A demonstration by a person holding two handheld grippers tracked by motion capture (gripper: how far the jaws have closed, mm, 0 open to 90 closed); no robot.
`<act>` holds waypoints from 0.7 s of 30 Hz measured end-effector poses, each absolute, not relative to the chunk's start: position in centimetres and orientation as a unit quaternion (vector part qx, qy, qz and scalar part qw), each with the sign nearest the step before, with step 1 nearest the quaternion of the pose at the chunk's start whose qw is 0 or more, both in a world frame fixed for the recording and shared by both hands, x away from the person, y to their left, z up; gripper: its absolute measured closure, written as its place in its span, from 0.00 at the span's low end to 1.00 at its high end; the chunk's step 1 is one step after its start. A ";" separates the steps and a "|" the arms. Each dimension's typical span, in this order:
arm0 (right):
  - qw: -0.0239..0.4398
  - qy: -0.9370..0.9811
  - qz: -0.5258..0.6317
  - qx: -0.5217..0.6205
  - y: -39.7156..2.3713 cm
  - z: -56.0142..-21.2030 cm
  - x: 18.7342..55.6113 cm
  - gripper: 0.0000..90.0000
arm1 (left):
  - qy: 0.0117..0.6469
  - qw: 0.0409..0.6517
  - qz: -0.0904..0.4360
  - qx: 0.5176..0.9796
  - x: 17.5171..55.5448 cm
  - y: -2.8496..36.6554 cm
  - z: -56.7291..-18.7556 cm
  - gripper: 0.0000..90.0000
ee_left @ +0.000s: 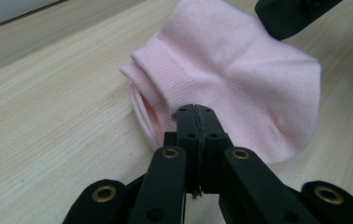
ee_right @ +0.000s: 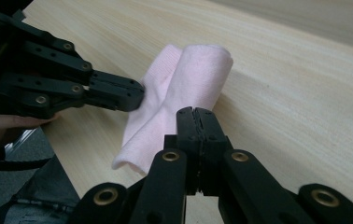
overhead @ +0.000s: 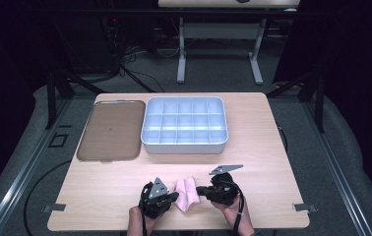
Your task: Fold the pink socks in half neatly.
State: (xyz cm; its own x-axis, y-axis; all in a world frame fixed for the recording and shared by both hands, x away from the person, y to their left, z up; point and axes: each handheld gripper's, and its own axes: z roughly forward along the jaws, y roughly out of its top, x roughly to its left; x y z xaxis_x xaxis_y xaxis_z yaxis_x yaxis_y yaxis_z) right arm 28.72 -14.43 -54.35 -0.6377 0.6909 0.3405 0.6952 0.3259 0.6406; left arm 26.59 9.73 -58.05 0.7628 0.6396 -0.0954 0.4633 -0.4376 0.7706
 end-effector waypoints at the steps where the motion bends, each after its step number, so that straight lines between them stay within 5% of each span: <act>1: 0.001 -0.815 -0.394 -0.424 -14.3 -54.1 28.7 1.00 | 0.330 0.416 0.103 0.841 26.6 9.6 -58.0 1.00; 21: -0.006 -0.851 -0.379 -0.363 -9.6 -54.2 28.8 1.00 | 0.336 0.430 0.079 0.834 27.2 9.8 -58.3 0.99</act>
State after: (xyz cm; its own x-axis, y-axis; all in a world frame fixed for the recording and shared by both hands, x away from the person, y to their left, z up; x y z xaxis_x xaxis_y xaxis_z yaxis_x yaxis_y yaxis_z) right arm 28.78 -9.64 -54.18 -0.7367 0.6224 0.2643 0.6131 0.4499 0.6494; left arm 27.16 9.78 -58.25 0.7610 0.6294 -0.1573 0.4930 -0.4034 0.7709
